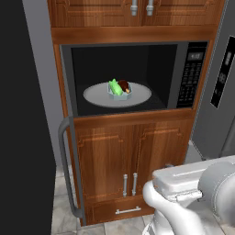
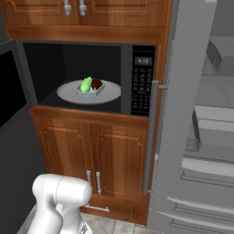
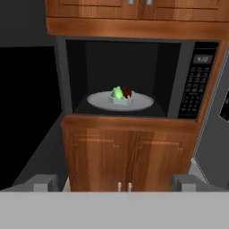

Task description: Place the tupperware containing the steak and corn meal in the microwave. Close the microwave door and press the start button to reheat the meal.

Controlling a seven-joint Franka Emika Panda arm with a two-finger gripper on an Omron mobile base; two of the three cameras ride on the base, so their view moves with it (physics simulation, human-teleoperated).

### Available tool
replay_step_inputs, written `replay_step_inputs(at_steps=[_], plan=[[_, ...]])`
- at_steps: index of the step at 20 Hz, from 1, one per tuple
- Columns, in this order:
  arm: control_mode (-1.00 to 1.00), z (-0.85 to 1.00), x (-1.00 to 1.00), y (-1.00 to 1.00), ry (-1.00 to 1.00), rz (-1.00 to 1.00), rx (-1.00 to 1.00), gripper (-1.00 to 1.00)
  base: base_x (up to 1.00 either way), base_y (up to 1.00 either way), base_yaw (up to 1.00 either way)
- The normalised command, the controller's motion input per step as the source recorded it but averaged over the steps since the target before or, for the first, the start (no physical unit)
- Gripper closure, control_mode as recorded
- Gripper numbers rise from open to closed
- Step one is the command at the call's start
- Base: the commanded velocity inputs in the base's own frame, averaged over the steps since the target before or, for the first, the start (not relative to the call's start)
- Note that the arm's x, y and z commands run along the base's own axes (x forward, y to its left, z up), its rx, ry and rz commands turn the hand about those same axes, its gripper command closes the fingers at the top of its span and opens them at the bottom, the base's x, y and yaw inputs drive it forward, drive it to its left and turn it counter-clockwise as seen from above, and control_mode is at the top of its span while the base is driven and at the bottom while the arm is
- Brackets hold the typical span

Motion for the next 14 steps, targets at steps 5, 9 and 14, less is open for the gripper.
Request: replay_step_inputs(at_steps=[5,9,14], plan=[[-1.00,0.00,-0.27,0.89,-0.26,-0.01,-0.14,-1.00,0.00,0.00,0.00],[-1.00,-0.02,-0.01,1.00,-0.24,-0.07,-0.17,-1.00,0.00,0.00,0.00],[-1.00,-0.28,0.00,1.00,-0.18,-0.15,-0.11,-1.00,0.00,0.00,0.00]])
